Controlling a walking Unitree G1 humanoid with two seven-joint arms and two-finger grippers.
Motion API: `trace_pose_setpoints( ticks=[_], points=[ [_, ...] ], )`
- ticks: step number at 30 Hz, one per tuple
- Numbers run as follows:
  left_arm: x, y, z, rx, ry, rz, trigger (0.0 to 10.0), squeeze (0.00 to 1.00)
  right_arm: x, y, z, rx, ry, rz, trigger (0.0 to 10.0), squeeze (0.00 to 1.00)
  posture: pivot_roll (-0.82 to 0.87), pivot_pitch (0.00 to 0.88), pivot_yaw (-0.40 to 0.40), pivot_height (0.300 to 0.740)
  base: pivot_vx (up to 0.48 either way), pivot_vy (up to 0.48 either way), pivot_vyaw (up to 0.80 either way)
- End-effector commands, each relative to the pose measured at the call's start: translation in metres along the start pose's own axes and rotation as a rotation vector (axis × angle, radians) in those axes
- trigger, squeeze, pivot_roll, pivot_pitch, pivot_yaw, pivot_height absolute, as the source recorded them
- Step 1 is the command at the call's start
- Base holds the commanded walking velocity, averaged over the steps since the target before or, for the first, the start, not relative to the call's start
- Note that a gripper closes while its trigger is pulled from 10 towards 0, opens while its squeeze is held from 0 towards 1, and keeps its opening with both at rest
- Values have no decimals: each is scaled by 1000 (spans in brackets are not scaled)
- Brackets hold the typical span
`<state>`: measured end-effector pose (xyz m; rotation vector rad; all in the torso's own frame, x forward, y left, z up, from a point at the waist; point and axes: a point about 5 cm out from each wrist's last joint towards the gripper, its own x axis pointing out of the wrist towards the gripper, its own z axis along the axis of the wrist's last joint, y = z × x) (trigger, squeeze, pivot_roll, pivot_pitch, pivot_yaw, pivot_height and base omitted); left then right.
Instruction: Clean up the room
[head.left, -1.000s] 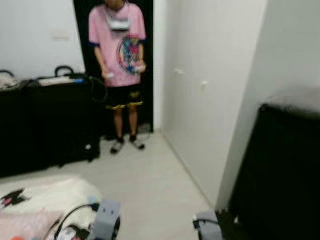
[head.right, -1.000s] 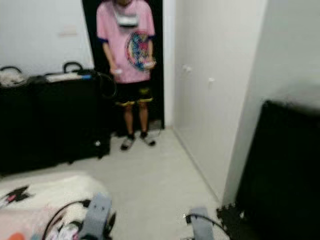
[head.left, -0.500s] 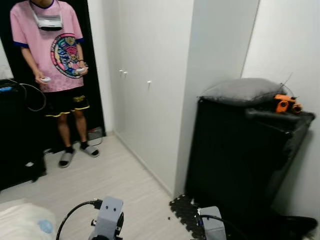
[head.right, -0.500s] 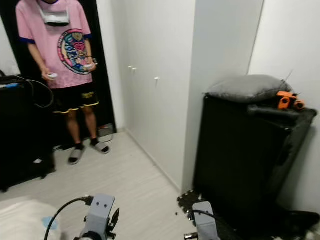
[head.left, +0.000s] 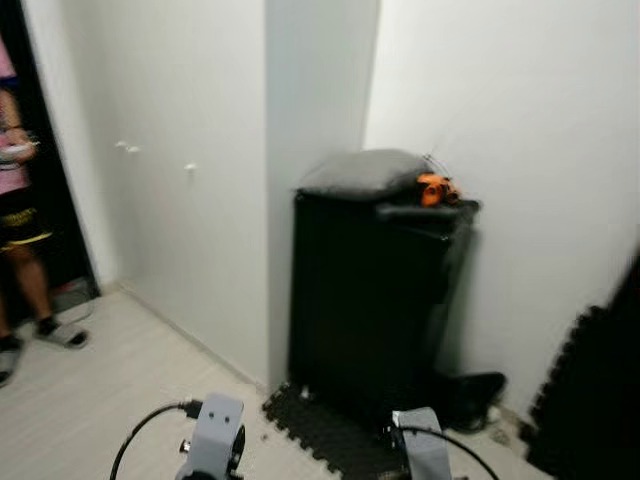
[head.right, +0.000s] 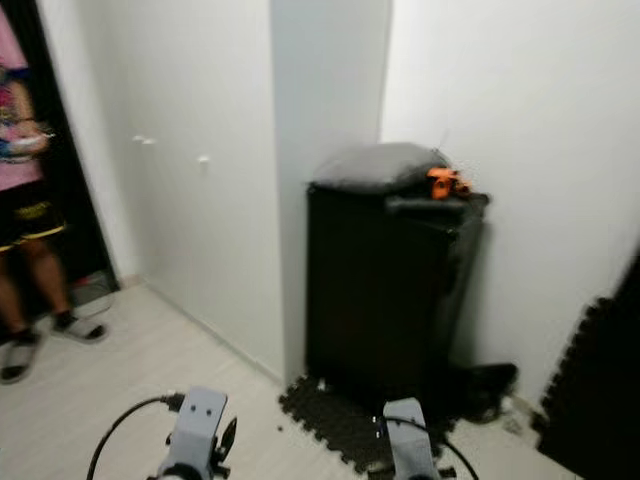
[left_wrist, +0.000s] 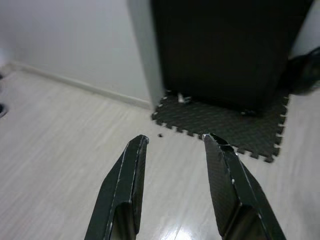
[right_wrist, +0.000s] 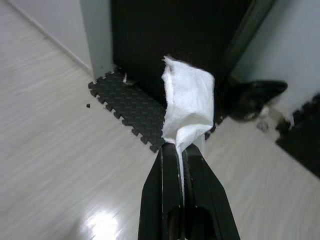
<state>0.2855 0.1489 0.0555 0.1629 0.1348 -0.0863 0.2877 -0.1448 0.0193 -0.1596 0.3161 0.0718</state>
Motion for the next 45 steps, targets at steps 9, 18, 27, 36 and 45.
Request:
trace_pose_setpoints(
  ticks=[9, 18, 27, 36, 45],
  points=[
    [-5, 1, -8, -8, 28, 12, 10000, 0, -2, -3, -7, -10, 23, -2, 10000, 0, 48, 53, -18, 740, 0, 0, -800],
    [-13, 4, -14, 2, 39, 12, 10000, 0, -2, 2, -9, -4, 32, 13, 10000, 0, 54, 40, -23, 740, 0, 0, -800],
    [-15, 2, -16, 2, 46, 6, 10000, 0, -3, 2, -12, 0, 44, 14, 10000, 0, 50, 36, -19, 740, 0, 0, -800],
    [-16, 4, -15, 23, 46, -12, 10000, 0, -4, 4, -15, 14, 57, 8, 10000, 0, 77, 62, 9, 740, 0, 0, -800],
    [-17, 10, -15, 46, 54, -24, 10000, 0, -5, 9, -18, 48, 67, -15, 10000, 0, 95, 69, 48, 740, 0, 0, -800]
  ],
)
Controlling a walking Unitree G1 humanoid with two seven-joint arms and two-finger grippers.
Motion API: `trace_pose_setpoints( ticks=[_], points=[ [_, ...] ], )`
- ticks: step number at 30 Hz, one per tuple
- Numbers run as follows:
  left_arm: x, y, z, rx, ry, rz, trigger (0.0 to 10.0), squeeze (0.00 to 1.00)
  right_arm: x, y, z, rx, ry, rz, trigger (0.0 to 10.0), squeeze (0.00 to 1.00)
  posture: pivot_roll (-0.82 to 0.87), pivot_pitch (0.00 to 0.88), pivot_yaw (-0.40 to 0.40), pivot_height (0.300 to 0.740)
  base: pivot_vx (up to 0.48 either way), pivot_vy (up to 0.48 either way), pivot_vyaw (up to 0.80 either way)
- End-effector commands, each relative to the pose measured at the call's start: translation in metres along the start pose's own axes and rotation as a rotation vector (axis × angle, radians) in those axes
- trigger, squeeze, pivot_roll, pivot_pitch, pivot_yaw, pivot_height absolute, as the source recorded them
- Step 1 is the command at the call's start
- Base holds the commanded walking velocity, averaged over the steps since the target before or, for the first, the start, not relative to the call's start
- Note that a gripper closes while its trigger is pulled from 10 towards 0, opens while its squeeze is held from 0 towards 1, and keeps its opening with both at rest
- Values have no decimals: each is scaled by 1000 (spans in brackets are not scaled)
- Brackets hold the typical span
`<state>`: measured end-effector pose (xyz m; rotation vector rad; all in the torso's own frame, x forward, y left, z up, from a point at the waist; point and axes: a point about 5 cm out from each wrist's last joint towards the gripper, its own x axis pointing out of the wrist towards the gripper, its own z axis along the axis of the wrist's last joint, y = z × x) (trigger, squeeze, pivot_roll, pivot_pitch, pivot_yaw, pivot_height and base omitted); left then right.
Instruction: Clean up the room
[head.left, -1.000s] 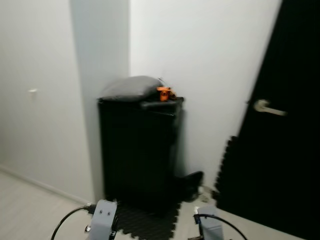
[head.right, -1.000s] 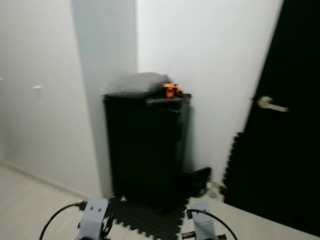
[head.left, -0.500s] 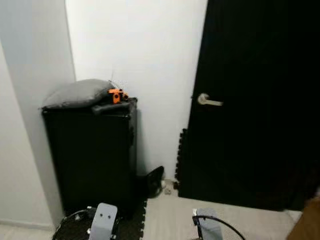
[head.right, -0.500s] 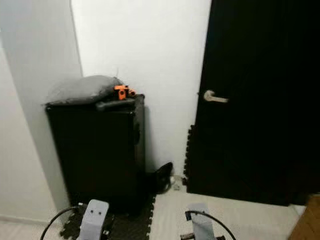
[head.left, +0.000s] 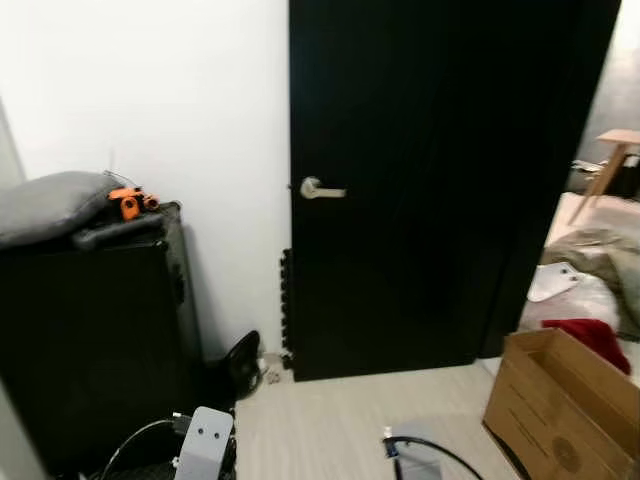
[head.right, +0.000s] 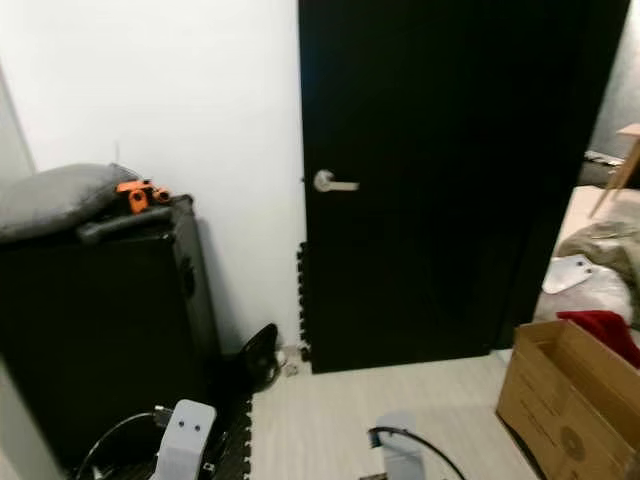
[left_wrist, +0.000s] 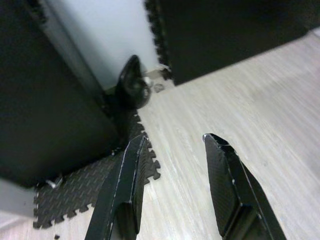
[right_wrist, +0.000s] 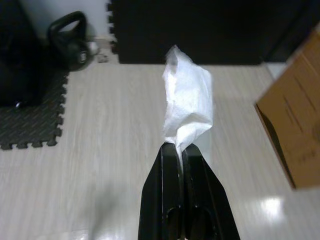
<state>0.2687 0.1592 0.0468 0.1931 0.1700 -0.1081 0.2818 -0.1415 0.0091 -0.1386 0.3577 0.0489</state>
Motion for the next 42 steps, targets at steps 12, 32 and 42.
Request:
trace_pose_setpoints(
  ticks=[12, 32, 42],
  points=[
    [1, -1, 3, 20, 4, -20, 10000, 0, -4, 3, -9, 35, 22, -20, 10000, 0, 79, 80, 52, 740, 0, 0, -800],
    [5, 0, 2, -54, 16, 66, 10000, 0, 0, -9, -1, 6, 7, -29, 10000, 0, 58, 73, 12, 740, 0, 0, -800],
    [5, -1, 4, -61, 9, 59, 10000, 0, 1, -5, 0, -13, 11, -1, 10000, 0, 52, 74, 8, 740, 0, 0, -216]
  ],
)
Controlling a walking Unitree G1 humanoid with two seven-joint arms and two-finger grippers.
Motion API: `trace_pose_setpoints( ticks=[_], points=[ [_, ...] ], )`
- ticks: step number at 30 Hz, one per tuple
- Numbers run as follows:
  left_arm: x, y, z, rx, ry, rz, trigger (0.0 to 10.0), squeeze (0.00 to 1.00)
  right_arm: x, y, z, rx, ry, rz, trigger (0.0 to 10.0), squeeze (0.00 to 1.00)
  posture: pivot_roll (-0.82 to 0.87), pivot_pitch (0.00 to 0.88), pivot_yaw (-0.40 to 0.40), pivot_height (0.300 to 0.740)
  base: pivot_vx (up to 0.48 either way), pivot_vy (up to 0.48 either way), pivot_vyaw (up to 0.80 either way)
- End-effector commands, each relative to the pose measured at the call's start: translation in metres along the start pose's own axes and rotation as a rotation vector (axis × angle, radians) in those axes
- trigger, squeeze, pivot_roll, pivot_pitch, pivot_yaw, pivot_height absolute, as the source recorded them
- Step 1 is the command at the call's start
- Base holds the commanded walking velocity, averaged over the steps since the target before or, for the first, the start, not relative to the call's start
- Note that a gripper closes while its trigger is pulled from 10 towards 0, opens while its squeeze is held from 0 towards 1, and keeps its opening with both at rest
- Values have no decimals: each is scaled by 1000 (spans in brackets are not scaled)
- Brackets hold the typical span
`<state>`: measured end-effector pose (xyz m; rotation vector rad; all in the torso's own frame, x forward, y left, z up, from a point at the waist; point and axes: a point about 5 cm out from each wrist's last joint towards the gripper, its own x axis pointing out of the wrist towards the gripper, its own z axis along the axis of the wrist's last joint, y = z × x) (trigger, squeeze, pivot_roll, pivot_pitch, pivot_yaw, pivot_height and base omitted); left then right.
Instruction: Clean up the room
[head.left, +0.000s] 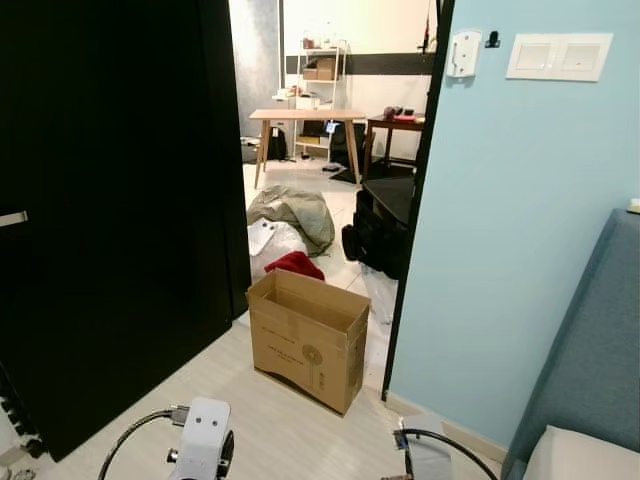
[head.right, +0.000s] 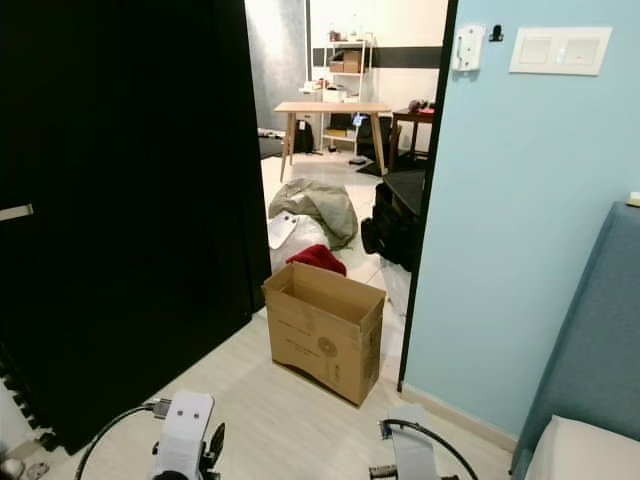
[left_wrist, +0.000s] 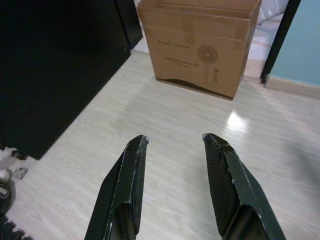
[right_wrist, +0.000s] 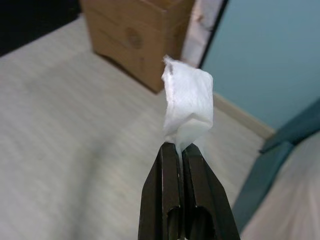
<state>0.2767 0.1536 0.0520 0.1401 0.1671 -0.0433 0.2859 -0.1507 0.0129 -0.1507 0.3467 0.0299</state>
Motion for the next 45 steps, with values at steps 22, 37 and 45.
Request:
trace_pose_setpoints(
  ticks=[22, 37, 45],
  points=[
    [-2, 3, 0, -21, -23, -1, 10000, 0, -1, 8, -4, -26, 21, 54, 10000, 0, 51, 77, 3, 740, 222, 0, 0],
    [-3, 5, 0, -19, -22, -2, 10000, 0, -1, 10, -4, -27, 20, 56, 10000, 0, 63, 75, -2, 740, 307, 0, 0],
    [-2, 9, -1, -10, -19, -3, 10000, 0, 0, 11, -3, -14, 21, 54, 10000, 0, 63, 68, 3, 740, 305, 0, 0]
  ],
)
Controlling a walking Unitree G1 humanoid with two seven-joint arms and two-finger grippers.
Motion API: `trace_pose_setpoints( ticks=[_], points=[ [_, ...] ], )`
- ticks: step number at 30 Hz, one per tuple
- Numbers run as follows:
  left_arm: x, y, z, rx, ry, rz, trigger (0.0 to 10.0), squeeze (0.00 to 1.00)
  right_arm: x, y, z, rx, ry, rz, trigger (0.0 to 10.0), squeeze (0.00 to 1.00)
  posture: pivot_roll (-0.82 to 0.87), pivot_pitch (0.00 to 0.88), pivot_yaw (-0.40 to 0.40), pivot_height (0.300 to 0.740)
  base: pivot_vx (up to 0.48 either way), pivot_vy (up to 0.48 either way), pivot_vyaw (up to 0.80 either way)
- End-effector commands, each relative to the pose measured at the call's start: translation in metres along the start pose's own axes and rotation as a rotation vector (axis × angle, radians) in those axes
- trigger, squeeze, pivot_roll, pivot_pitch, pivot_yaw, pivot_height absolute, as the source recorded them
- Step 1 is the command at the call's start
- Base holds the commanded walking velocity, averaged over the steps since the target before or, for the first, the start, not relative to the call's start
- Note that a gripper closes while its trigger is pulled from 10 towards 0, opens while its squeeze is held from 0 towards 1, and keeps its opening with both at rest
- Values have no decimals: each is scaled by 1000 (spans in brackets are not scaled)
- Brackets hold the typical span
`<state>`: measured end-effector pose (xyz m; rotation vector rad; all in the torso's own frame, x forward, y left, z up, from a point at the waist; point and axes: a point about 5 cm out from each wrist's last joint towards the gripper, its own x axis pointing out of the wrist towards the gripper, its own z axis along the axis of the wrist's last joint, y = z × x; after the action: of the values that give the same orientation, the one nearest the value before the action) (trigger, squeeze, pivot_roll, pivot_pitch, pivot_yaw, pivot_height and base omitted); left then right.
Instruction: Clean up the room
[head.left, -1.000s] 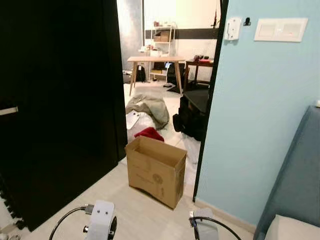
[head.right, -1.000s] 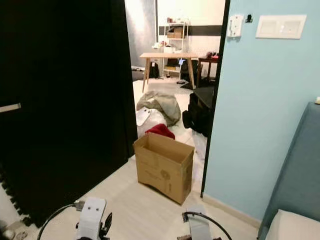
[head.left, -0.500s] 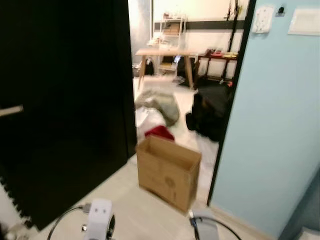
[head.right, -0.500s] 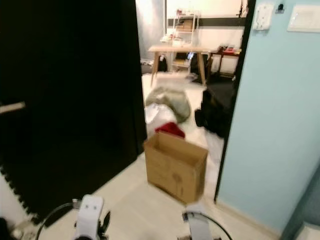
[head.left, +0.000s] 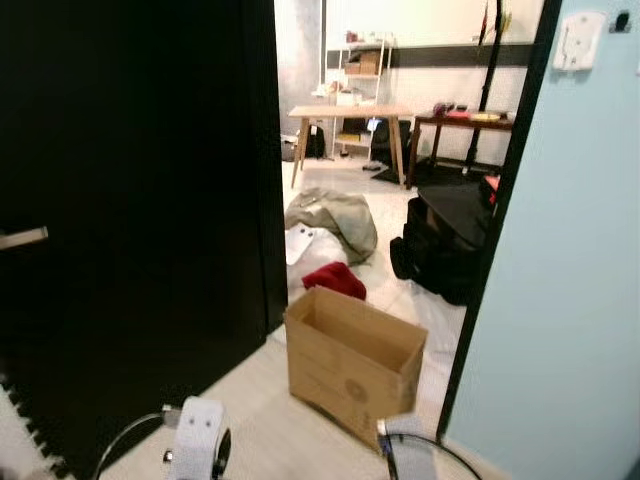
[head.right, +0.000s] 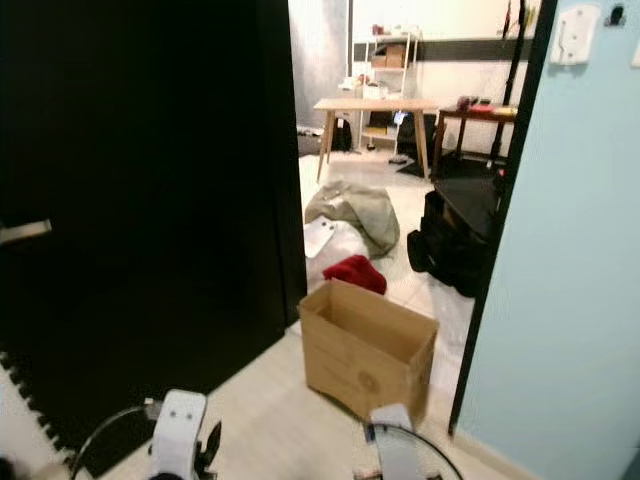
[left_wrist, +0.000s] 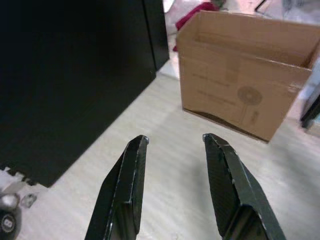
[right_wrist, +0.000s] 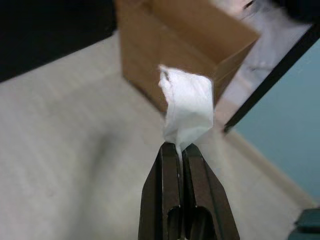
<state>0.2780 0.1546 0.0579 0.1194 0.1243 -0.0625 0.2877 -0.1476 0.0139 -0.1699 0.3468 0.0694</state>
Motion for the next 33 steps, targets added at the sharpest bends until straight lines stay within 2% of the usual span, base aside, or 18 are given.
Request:
trace_pose_setpoints(
  ticks=[1, 13, 23, 33],
  points=[
    [-3, 7, -6, 9, 26, 15, 10000, 0, -1, 8, -5, 12, 23, 19, 10000, 0, 63, 68, 3, 740, 307, 0, 0],
    [-1, 5, -5, 17, 25, -5, 10000, 0, -2, 8, -6, 19, 22, 12, 10000, 0, 66, 54, 21, 740, 307, 0, 0],
    [3, 11, -2, 37, 25, -20, 10000, 0, -2, 15, -6, 52, 23, -3, 10000, 0, 69, 65, 53, 740, 305, 0, 0],
    [4, 4, -1, 32, 19, -29, 10000, 0, -3, 13, -7, 54, 26, -9, 10000, 0, 63, 69, 42, 740, 301, 0, 0]
  ],
)
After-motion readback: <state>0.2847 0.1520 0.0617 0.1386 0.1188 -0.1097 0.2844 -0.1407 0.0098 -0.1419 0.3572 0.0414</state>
